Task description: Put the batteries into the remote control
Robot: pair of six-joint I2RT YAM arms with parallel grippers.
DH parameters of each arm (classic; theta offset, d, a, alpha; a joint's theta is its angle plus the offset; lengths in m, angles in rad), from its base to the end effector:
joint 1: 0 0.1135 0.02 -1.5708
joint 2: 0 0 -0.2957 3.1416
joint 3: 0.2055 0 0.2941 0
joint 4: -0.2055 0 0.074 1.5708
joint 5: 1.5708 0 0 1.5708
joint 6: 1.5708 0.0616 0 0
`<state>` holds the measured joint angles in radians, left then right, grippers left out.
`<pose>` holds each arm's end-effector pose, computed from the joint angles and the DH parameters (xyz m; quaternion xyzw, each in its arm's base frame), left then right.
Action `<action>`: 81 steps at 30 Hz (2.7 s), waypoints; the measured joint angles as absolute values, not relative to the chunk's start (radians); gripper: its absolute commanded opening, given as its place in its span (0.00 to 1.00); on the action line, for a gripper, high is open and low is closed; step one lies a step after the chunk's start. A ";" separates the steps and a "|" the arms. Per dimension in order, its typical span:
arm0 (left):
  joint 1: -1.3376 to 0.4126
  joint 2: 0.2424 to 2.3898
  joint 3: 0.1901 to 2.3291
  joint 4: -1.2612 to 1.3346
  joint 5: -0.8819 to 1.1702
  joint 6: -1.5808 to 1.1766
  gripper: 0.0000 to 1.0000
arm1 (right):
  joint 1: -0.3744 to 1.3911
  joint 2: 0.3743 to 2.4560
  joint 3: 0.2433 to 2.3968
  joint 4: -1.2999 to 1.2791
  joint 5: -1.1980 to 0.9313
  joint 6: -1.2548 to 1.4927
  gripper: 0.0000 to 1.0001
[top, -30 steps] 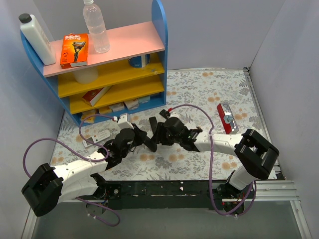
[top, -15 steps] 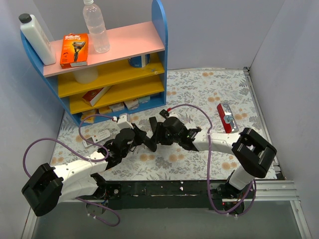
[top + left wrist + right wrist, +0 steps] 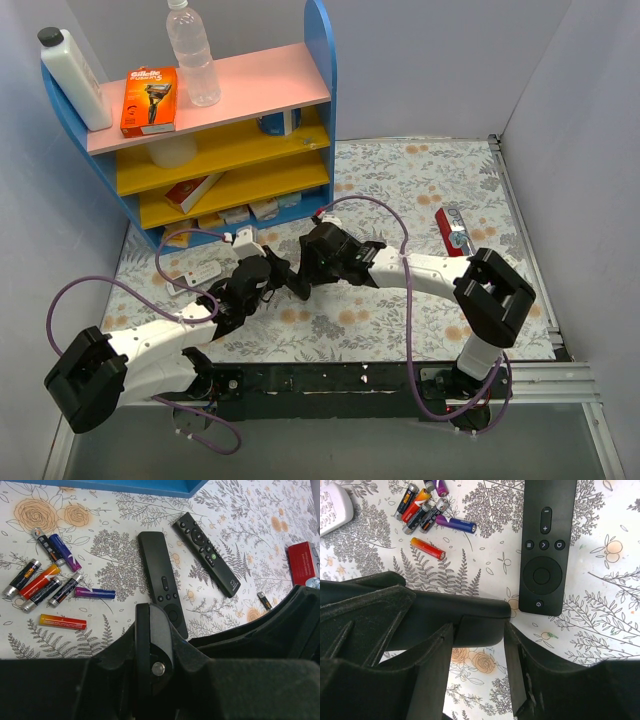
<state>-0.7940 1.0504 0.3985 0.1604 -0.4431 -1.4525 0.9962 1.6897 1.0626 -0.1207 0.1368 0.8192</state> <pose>0.1959 -0.1616 0.1819 -0.3774 0.7555 -0.3703 0.3869 0.2366 0.3500 0.1949 -0.0536 0.9132 0.2759 0.2950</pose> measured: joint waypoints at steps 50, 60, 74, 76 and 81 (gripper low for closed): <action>-0.805 1.071 0.437 0.110 -0.477 -1.456 0.04 | 1.008 1.546 0.966 -0.162 0.264 0.745 0.44; -0.805 1.072 0.439 0.105 -0.482 -1.460 0.18 | 1.008 1.498 0.873 -0.215 0.300 0.744 0.45; -0.804 1.014 0.429 0.015 -0.472 -1.496 0.22 | 1.003 1.345 0.748 -0.180 0.315 0.527 0.51; -0.804 0.988 0.417 0.001 -0.460 -1.501 0.22 | 1.002 1.344 0.748 -0.182 0.315 0.490 0.57; -0.804 0.915 0.390 -0.033 -0.426 -1.511 0.13 | 0.995 1.348 0.749 -0.215 0.320 0.435 0.69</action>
<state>-0.8043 0.9154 0.3897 -0.0334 -0.4259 -1.5112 0.9947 1.3476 0.7494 -0.2153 0.3199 0.4351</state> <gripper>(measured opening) 0.186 0.632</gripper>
